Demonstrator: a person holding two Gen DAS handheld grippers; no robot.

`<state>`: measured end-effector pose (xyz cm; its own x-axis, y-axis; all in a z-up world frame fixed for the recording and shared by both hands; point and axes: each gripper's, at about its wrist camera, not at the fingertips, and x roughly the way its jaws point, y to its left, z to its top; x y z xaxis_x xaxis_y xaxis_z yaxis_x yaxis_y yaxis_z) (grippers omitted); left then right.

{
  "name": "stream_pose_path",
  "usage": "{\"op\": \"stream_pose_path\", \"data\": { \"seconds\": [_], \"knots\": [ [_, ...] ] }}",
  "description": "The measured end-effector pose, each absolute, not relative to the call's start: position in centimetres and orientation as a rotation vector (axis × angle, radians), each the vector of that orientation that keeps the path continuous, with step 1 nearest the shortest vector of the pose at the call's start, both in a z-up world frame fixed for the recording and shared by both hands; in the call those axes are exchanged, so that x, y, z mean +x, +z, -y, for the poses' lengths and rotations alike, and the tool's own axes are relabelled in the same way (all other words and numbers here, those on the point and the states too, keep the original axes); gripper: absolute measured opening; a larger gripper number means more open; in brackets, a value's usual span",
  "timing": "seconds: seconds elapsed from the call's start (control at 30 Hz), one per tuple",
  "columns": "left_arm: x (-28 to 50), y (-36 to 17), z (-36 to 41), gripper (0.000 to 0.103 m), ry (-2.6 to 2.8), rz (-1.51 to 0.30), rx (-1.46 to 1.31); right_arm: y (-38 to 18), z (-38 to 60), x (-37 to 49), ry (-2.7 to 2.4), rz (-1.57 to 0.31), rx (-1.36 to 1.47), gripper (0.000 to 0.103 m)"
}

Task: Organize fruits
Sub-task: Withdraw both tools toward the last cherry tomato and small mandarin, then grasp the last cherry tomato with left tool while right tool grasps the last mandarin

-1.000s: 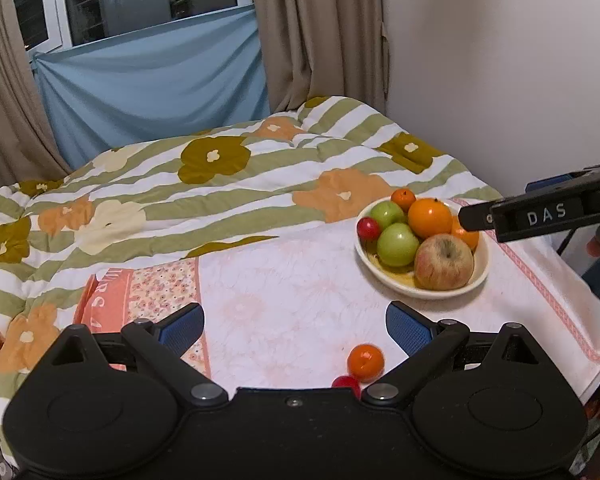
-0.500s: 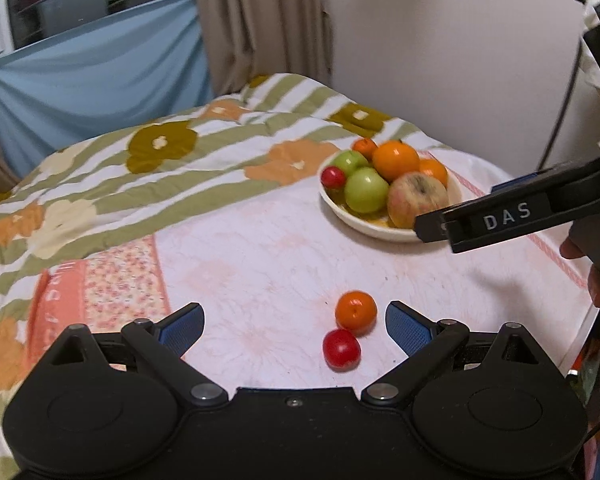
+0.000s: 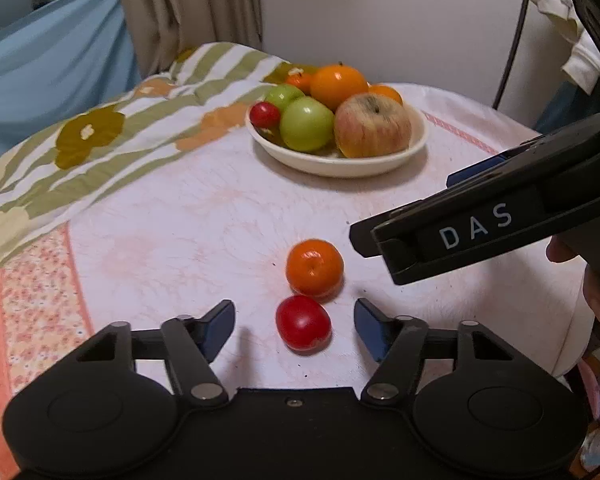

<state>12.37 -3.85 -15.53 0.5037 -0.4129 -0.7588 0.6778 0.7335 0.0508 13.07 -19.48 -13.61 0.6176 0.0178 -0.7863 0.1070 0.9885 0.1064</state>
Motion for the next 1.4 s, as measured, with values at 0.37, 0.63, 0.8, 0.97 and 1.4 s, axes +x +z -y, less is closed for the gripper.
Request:
{"op": "stream_pose_path", "data": {
  "seconds": [0.37, 0.63, 0.8, 0.97, 1.4],
  "knots": [
    [13.3, -17.2, 4.0, 0.037, -0.707, -0.835, 0.373, -15.2, 18.5, 13.6, -0.02, -0.94, 0.163, 0.103],
    [13.2, -17.0, 2.8, 0.037, -0.68, -0.845, 0.381, -15.8, 16.8, 15.0, 0.047, -0.951, 0.14, 0.091],
    [13.3, -16.9, 1.7, 0.037, -0.648, -0.857, 0.368, -16.1, 15.6, 15.7, 0.093, -0.965, 0.109, 0.075],
    [13.1, -16.8, 1.4, 0.037, -0.63, -0.857, 0.383, -16.6, 14.7, 16.1, 0.115, -0.967, 0.059, 0.065],
    [13.1, -16.6, 1.2, 0.036, -0.569, -0.874, 0.369, -16.4, 14.5, 15.6, 0.134, -0.941, 0.016, 0.051]
  ]
}}
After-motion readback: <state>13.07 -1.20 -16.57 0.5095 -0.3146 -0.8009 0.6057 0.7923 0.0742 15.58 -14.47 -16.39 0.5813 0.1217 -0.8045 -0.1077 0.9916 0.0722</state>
